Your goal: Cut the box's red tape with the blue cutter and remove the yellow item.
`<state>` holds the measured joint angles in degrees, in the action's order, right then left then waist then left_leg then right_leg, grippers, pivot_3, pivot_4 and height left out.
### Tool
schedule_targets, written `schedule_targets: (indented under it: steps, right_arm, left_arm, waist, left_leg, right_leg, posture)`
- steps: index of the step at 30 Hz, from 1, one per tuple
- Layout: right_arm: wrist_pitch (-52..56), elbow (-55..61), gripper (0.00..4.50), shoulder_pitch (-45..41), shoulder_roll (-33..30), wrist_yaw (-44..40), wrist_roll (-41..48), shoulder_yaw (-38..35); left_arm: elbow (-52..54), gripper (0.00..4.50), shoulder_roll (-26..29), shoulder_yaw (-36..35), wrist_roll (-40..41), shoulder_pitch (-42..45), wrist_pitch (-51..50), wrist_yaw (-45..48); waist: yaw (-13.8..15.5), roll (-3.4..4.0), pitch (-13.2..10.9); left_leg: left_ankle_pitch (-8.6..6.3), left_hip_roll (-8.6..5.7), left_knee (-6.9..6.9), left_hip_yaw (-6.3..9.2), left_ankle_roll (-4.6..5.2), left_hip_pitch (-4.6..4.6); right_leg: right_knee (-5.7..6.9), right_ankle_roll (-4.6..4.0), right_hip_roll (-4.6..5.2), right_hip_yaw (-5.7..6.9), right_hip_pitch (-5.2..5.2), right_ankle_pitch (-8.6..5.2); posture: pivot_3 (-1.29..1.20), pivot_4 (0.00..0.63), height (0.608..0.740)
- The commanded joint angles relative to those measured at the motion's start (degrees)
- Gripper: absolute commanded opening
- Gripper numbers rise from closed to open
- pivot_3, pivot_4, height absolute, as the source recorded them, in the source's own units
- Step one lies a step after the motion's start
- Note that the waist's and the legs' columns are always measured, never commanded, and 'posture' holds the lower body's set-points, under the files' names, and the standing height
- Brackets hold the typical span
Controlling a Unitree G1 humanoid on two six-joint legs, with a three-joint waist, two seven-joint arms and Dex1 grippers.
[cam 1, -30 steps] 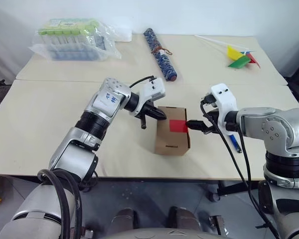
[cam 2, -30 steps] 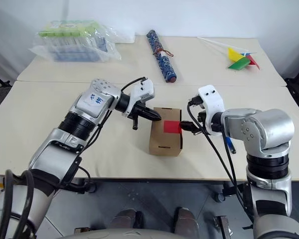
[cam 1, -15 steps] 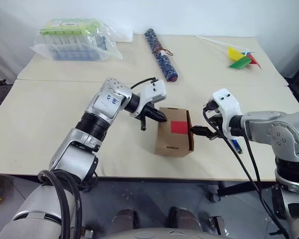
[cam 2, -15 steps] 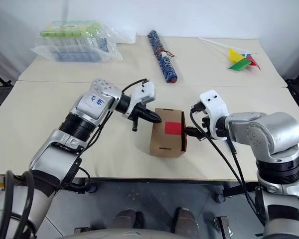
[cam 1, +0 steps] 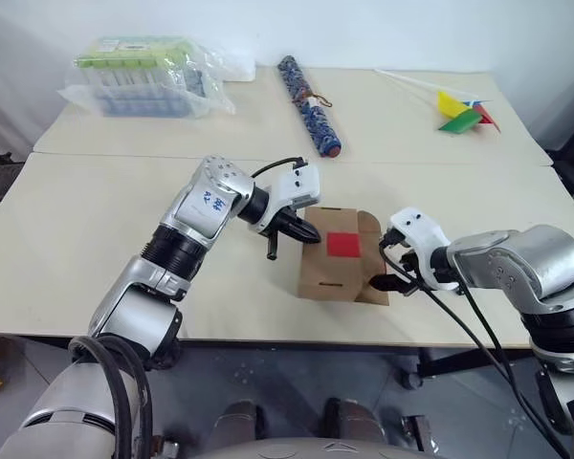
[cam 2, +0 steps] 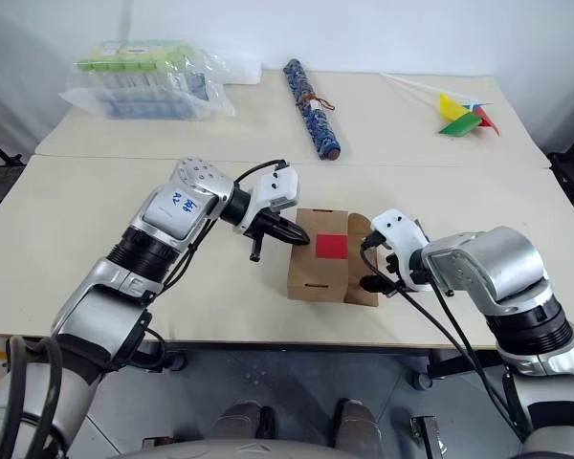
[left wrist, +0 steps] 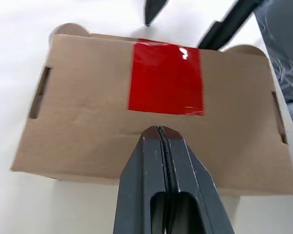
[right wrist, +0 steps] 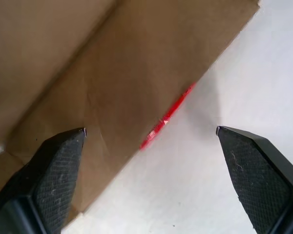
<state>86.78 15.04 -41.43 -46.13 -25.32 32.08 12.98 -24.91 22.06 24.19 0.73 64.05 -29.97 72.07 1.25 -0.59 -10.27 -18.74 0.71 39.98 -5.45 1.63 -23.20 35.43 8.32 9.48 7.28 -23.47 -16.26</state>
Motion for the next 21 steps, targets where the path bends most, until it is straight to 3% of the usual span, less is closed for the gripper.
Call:
schedule_targets:
  steps: [1,10,21]
  right_arm:
    - [-2.6,-0.8,4.45,0.7,-2.7,-1.0,-3.0,2.8]
    - [-13.0,4.7,4.45,6.3,-11.9,-9.8,-4.3,4.2]
    - [5.1,-3.6,4.45,1.5,5.4,-7.3,3.0,-19.5]
  left_arm:
    - [-0.3,0.00,0.7,3.7,-2.6,-2.4,-1.1,1.5]
    - [-1.3,0.00,0.7,3.9,-3.2,-1.8,0.0,1.2]
    - [-0.7,0.00,0.1,3.7,-3.4,-2.2,0.6,1.0]
  waist:
    - [0.0,0.00,0.0]
    - [0.2,-0.05,0.0]
    - [0.1,0.03,0.1]
  left_leg:
    - [0.00,0.00,0.00,-0.01,0.00,0.01]
    - [-0.02,0.00,0.07,0.01,0.03,0.02]
    - [0.02,0.07,0.15,0.09,0.04,0.14]
  right_leg:
    - [0.00,0.00,0.00,-0.01,0.01,0.00]
    - [-0.09,0.00,0.00,-0.01,0.10,0.00]
    - [-0.01,-0.10,0.00,-0.23,0.07,0.01]
  posture:
    - [0.00,0.150,0.740]
    - [0.00,0.150,0.740]
    - [0.00,0.150,0.740]
